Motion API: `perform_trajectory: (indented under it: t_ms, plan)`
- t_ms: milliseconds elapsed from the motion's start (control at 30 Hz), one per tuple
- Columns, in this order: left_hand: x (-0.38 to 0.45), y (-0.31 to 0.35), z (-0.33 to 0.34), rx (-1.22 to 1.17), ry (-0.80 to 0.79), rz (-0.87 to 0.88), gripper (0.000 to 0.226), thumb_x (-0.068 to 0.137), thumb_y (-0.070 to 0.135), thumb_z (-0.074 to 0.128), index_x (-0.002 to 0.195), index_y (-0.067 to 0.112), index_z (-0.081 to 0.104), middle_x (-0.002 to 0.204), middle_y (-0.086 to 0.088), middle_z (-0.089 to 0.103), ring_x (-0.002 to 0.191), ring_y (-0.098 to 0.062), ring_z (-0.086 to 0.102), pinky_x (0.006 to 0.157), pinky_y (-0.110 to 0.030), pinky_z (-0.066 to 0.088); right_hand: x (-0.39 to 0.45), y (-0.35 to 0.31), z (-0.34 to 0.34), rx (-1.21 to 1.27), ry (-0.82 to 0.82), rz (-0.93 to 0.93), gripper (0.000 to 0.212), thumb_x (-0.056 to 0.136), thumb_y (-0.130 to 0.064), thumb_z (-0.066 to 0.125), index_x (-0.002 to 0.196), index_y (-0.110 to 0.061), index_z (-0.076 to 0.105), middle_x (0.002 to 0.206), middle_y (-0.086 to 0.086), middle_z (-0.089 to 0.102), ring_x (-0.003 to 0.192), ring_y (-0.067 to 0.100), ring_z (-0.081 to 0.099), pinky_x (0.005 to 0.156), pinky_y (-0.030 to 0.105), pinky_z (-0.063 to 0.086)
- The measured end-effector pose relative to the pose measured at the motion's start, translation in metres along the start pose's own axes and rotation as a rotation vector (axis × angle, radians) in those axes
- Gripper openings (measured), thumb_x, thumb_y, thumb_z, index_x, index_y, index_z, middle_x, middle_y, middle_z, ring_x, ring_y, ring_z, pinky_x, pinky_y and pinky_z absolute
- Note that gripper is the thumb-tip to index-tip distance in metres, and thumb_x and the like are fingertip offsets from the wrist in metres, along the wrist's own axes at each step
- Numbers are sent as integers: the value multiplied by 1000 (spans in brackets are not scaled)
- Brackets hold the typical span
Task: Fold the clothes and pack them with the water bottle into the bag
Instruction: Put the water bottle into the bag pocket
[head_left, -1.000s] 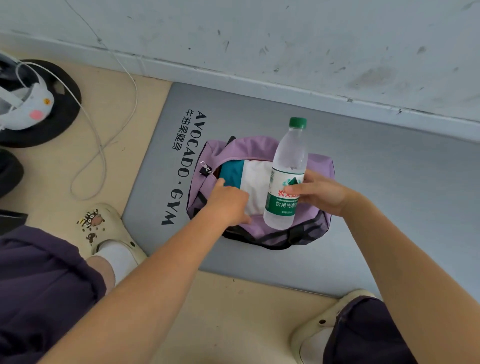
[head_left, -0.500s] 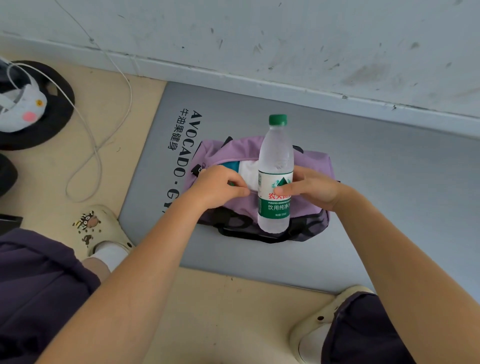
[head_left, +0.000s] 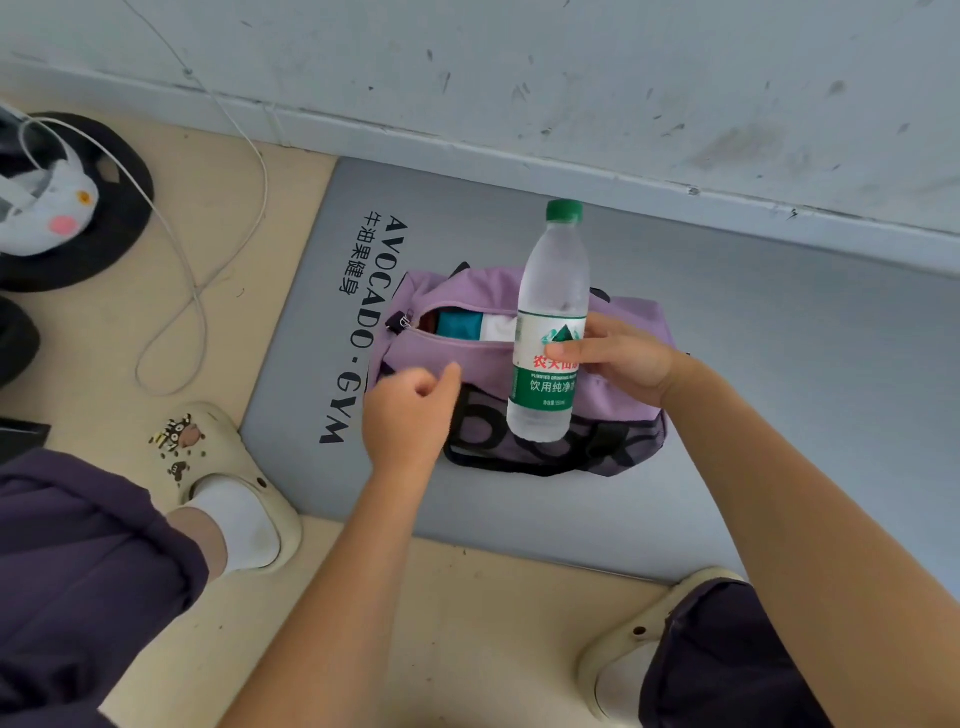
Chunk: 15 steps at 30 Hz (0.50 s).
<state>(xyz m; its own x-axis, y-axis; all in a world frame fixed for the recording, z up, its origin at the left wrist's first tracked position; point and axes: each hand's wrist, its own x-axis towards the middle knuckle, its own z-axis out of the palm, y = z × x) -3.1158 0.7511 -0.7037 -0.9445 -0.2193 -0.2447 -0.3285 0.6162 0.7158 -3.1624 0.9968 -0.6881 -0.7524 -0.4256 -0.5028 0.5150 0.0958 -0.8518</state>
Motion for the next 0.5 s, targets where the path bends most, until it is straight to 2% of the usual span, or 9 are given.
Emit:
perform_trajectory:
  t_ms: [67,100,133,200,333,500]
  plan:
    - [-13,-4,11,-34,-318,-200,53,85,55,58,53,13,66,52,5,66,42,-9,57,55,-27,44,-1,-1,-2,-9,19,-18,48,78,-32,77,123,-21,65,126,5,66,120,22,61,107,43,40]
    - [-17,-3,18,-95,-429,-293,53,85,57,57,55,15,68,56,5,69,41,-9,59,54,-25,45,-2,-2,-2,-20,29,-20,50,78,-31,77,125,-19,63,127,5,66,121,23,60,110,46,39]
    - [-18,-2,26,-162,-470,-377,53,86,59,57,59,14,69,59,4,71,41,-10,60,53,-24,45,-3,-3,-2,-34,38,-20,53,78,-30,77,127,-18,61,127,5,66,122,24,59,111,48,37]
    - [-15,2,39,-256,-431,-494,55,84,63,58,65,13,69,60,3,72,40,-11,61,49,-24,43,-6,-4,0,-68,41,-15,55,77,-29,78,128,-20,60,128,4,66,124,24,58,112,50,36]
    - [-5,8,49,-285,-370,-532,53,80,64,61,65,14,69,57,5,71,38,-11,60,50,-25,42,-13,-7,3,-107,12,-11,52,78,-28,77,127,-25,59,128,1,66,123,20,58,110,49,39]
    - [-7,5,49,-374,-411,-517,23,87,32,60,74,16,70,63,7,73,44,-8,62,47,-21,44,-16,-7,3,-107,28,-16,55,80,-22,75,131,-20,55,128,2,66,121,22,59,109,48,41]
